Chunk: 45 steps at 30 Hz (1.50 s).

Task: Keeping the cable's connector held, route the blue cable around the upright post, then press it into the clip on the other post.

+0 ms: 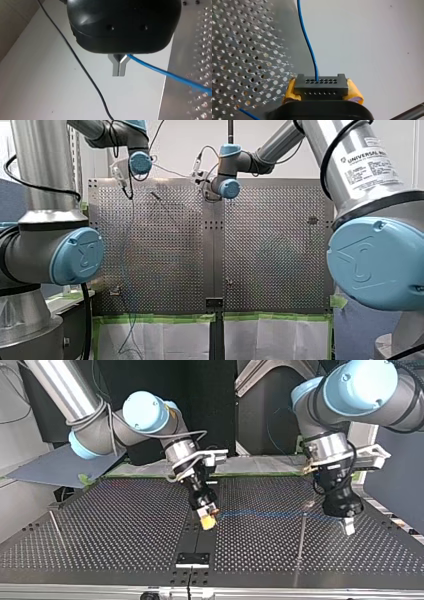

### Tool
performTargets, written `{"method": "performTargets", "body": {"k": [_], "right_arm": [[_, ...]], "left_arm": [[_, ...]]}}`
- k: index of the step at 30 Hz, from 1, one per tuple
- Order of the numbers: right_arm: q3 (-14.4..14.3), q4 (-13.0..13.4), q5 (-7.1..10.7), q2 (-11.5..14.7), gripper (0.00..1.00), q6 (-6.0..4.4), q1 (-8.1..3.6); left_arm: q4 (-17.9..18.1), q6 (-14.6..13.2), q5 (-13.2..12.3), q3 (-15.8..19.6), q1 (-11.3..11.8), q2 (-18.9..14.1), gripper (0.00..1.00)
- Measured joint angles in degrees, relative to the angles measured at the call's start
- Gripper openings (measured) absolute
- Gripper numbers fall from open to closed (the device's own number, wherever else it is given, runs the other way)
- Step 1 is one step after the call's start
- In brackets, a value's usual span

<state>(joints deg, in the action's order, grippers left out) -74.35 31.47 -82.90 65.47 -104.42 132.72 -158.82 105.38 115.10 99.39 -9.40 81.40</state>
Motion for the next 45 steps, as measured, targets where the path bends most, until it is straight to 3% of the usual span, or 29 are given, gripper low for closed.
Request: {"method": "performTargets", "body": {"k": [10,19,27,40,45], "right_arm": [[4.40,0.04,0.09,-3.40,0.00,-0.01,-0.83],[4.89,0.29,0.32,-5.28,0.00,0.46,-1.34],[4.89,0.18,0.47,-7.78,0.00,1.34,-1.39],[4.76,-0.71,0.36,-9.71,0.00,2.25,-1.43],[4.72,-1.73,0.36,-11.18,0.00,2.78,-1.45]], "left_arm": [[-0.76,1.32,-5.22,-1.87,5.25,4.90,0.00],[-0.16,2.69,-9.83,-4.66,9.88,9.53,0.00],[-0.22,2.74,-14.41,-4.92,14.24,14.10,0.00],[-0.12,3.64,-21.80,-4.93,13.00,20.40,0.00],[-0.31,4.84,-21.81,-4.93,12.67,20.64,0.00]]}}
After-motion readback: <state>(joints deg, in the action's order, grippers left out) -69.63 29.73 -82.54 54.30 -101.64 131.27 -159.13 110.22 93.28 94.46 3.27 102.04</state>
